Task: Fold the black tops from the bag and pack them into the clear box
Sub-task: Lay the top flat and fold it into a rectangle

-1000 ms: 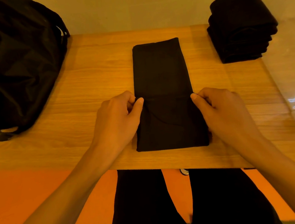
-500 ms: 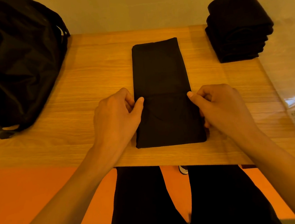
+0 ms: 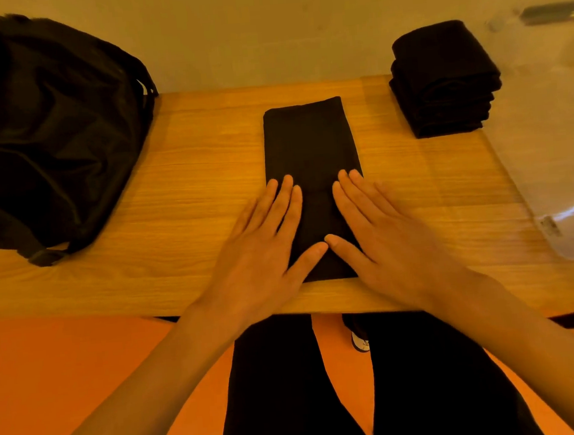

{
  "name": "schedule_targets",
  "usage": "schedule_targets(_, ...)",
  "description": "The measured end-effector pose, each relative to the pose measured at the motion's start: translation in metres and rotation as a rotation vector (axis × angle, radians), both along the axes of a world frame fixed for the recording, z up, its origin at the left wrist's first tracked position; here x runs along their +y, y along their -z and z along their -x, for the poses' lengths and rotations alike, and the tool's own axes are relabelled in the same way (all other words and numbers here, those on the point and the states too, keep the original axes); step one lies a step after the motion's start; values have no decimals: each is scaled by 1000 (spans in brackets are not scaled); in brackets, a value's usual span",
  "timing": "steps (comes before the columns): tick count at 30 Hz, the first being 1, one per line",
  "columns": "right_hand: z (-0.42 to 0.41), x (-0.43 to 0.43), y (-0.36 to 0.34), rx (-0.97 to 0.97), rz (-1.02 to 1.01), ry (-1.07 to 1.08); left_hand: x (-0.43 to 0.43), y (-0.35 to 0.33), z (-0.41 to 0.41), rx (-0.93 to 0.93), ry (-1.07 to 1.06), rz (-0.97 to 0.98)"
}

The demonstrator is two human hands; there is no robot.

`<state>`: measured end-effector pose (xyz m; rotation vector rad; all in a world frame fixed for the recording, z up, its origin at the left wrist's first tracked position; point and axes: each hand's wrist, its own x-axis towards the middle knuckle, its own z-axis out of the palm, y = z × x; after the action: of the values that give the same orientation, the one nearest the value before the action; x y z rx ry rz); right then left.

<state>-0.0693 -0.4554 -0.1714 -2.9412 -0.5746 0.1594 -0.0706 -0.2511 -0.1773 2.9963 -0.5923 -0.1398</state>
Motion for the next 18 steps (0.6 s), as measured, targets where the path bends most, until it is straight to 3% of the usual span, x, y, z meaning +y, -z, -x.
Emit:
schedule_targets(12, 1, -6, 4, 6, -17, 75, 1, 6, 0, -55, -34, 67)
schedule_targets(16, 2, -7, -8, 135, -228, 132, 3, 1, 4, -19, -26, 159)
schedule_targets(18, -8, -9, -21, 180, -386, 209, 3, -8, 1, 32, -46, 303)
